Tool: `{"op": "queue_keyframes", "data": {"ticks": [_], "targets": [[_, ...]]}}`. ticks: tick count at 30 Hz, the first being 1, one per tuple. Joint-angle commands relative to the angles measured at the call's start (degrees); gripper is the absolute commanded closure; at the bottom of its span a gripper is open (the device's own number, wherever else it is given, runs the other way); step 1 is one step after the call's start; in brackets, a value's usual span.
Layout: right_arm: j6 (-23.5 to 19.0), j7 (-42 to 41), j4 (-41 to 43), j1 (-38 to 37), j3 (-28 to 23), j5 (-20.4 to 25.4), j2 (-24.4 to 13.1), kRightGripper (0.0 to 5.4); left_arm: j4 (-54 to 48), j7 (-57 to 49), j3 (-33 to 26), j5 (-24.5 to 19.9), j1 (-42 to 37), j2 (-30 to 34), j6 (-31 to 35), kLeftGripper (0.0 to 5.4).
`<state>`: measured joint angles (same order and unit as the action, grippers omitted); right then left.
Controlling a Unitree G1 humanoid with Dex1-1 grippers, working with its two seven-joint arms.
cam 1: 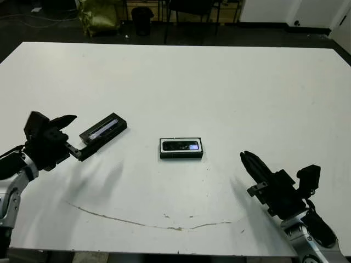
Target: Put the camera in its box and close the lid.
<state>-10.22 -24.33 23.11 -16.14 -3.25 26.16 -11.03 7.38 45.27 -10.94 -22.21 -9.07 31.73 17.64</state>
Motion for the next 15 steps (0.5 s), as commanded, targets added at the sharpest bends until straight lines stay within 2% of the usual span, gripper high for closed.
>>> {"op": "queue_keyframes", "data": {"ticks": [1, 4, 6, 9, 13, 15], "targets": [[0.32, -0.78, -1.58, -0.28, -0.26, 0.58, 0.04, 5.40, 3.89, 2.66, -0.19, -1.10, -2.40, 2.11, 3.19, 0.02], [0.28, -1.52, -2.33, -0.04, -0.57, 2.03, 0.51, 5.40, 5.79, 4.19, 0.01, -2.29, -4.89, 3.12, 7.60, 0.02], [0.75, -1.08, -2.22, -0.14, -0.28, 0.75, 0.17, 5.40, 6.96, 5.31, 0.24, -2.80, -6.25, 3.63, 9.47, 0.02], [1.42, -0.60, -2.41, -0.30, -0.08, -0.98, -0.14, 5.40, 8.26, 6.17, 0.93, -2.00, -7.49, 4.08, 9.56, 0.02], [1.97, -1.07, -2.75, -0.30, -0.22, -0.30, 0.50, 5.40, 10.79, 7.42, 2.05, -0.34, -8.80, 4.38, 7.23, 0.02], [0.92, -0.53, -2.10, -0.48, -0.21, 0.10, 0.42, 5.40, 10.75, 6.99, 2.53, 0.70, -8.86, 4.44, 6.85, 0.02]]}}
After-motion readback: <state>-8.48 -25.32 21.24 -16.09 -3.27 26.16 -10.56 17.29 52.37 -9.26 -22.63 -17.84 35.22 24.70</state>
